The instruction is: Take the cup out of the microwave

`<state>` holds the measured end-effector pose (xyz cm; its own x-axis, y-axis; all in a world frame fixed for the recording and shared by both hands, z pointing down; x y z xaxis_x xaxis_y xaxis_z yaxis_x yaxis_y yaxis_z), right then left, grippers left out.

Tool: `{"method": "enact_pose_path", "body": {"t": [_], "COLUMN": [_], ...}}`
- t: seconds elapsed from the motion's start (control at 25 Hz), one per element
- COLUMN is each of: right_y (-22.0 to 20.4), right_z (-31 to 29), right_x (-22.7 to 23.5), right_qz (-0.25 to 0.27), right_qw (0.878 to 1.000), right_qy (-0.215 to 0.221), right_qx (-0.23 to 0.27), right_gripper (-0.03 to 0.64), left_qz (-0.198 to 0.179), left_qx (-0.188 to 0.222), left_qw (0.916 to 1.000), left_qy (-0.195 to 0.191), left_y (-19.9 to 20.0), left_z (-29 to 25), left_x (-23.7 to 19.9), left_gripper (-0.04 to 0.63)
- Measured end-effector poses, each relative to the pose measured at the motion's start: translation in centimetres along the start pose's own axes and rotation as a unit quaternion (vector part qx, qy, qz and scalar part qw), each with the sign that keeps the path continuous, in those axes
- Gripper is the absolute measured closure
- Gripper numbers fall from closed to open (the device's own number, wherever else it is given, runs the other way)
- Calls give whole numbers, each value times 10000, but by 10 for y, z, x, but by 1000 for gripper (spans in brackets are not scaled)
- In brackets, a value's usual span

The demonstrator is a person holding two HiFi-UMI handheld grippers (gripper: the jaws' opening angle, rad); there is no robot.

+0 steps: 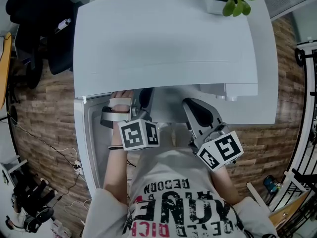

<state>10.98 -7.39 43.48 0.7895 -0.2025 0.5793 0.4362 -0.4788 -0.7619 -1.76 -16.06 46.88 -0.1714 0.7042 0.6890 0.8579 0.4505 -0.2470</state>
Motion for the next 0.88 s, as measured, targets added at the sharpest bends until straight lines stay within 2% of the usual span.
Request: {"method": "enact_pose_path", "body": {"t": [0.36,0.88], "right_y": [-2,-6], "right_z": [2,6], "right_x": [0,-15], "right_qz": [-43,5], "right_qw": [9999,9995], "right_qy": [-107,-279], "right_qx": [21,163], "right_gripper": [589,589], "left_qz": [211,398], "left_qx": [122,375], "left_qw": [9996,9985], "left_qy": [-131,-49], "left_y": [1,1], "left_z": [3,24], "left_x": [2,0], "left_gripper": [561,563]}}
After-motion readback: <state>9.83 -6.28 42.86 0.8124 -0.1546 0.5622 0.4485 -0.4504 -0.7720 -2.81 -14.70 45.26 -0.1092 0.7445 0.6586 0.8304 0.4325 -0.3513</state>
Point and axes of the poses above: the fingertips, and each gripper's own axes: z backward along the fingers, x to its right, y out of its top, the point moved 7 cm from there along z, backward along the fingers, and after that the axes turned 13 degrees about -z, right-handed, at the moved point
